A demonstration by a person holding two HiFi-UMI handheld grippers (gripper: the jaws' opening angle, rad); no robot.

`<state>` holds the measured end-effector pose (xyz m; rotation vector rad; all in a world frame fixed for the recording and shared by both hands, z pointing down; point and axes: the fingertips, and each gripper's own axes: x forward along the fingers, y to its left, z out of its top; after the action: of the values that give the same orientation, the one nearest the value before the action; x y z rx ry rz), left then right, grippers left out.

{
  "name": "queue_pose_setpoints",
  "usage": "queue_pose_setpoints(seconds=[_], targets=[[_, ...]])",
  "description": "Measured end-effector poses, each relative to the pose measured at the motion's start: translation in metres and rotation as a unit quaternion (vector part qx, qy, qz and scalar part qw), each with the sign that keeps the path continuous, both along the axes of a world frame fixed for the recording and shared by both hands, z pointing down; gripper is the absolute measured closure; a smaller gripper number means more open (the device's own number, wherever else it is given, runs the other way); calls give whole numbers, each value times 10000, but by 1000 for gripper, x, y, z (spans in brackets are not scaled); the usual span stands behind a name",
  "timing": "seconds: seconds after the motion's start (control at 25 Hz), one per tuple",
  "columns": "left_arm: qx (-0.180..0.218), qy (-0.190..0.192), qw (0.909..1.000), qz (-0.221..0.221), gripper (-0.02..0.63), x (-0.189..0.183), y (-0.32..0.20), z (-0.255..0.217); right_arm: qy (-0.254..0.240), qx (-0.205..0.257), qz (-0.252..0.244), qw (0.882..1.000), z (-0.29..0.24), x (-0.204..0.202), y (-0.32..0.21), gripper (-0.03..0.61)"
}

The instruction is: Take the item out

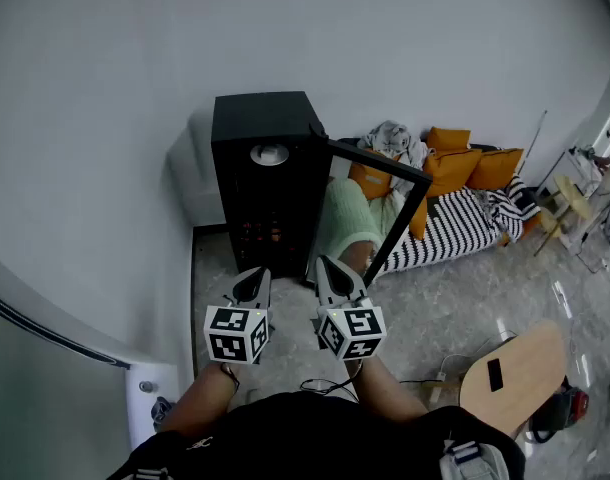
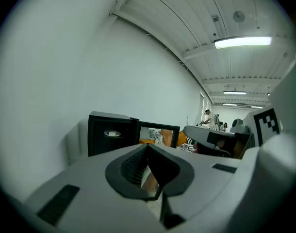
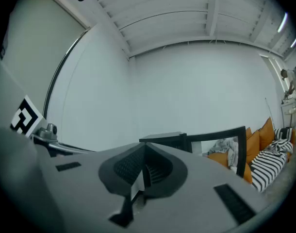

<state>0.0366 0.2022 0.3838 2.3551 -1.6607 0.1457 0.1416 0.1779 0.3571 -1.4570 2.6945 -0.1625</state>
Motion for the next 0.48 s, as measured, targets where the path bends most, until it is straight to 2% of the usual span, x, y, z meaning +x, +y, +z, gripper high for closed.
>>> queue_pose_setpoints(seconds=[0.48], targets=[[97,113,9997,-198,606,-5,-24,1,-155,-32,-6,9999,3,1,-23,571]])
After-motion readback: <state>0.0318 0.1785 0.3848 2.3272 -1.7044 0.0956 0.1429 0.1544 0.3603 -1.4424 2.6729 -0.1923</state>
